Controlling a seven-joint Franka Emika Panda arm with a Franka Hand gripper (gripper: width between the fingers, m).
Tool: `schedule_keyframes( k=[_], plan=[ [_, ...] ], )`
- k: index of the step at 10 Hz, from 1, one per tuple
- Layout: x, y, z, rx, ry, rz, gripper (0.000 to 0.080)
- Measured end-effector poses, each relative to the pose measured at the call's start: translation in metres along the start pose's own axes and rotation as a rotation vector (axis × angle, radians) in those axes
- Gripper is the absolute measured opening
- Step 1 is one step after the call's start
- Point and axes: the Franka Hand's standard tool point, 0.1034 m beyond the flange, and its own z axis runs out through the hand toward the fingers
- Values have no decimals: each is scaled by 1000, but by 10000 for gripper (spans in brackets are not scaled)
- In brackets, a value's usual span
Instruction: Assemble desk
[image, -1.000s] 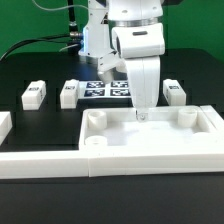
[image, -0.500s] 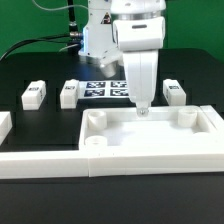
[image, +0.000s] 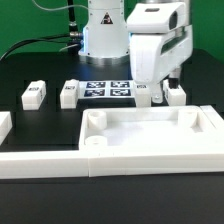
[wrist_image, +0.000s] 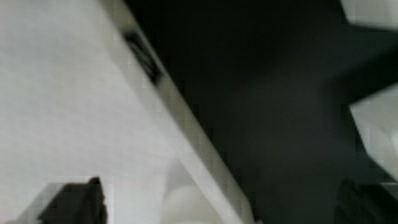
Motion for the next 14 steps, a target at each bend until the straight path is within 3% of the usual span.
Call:
schedule_keyframes(
  k=[5,8,12,13,14],
  plan=[
    [7,-7,1,8,2,325,648],
    [15,-24,3,31,-44,721,648],
    [14,-27,5,47,-69,738,648],
    [6,-35,7,86,-165,777,648],
    [9,-38,6,127,-276,802,648]
  ],
)
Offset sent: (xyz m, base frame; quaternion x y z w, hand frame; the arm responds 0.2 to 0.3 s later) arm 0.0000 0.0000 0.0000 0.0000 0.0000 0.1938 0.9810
